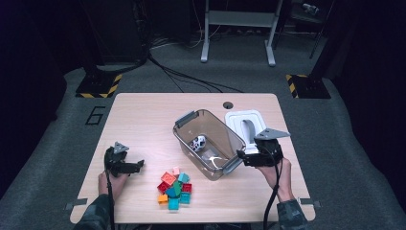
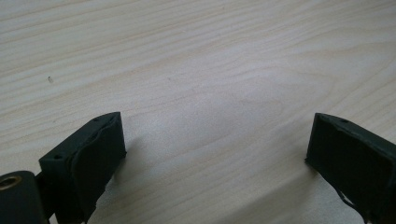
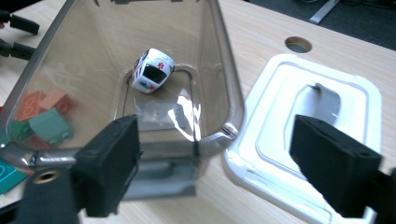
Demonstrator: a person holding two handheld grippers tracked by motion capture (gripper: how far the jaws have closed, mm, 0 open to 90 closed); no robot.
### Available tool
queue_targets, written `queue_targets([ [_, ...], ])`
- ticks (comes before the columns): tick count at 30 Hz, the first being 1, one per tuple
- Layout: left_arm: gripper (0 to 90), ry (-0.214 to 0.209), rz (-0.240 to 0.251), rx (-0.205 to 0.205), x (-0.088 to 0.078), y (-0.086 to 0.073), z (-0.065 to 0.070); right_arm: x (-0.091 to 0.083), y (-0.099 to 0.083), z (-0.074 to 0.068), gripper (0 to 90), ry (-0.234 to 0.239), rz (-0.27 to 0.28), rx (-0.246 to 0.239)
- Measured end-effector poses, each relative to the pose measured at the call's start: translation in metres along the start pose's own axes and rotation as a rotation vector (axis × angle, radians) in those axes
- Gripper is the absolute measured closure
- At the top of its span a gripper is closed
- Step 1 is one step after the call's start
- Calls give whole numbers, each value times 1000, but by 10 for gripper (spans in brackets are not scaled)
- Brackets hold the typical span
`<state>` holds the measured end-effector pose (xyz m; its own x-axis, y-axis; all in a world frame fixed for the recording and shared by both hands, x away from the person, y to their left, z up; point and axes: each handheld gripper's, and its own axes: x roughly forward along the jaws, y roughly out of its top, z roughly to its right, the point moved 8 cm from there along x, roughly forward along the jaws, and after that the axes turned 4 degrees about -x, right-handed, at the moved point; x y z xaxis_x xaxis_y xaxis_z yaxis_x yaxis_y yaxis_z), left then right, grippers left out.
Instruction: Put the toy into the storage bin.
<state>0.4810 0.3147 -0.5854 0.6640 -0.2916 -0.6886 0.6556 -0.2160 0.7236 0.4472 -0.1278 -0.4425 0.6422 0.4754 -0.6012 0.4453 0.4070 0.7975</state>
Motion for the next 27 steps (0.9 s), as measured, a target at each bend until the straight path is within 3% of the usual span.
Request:
queue_targets([
  [5,44,0,0,-1,0,0,0,-12,-14,17,113,-18,29,40],
  [12,44,0,0,0,0,0,0,-17,-46,43,77,-80,16,106],
  [15,44,0,0,-1,0,0,0,-17,-55,49,59,-100,8,111],
  [17,44,0,0,-1,0,0,0,-14,-68,56,39,-133,2,140],
  [27,44,-1,0,0,0,0,0,6,-107,68,16,-176,-42,211],
])
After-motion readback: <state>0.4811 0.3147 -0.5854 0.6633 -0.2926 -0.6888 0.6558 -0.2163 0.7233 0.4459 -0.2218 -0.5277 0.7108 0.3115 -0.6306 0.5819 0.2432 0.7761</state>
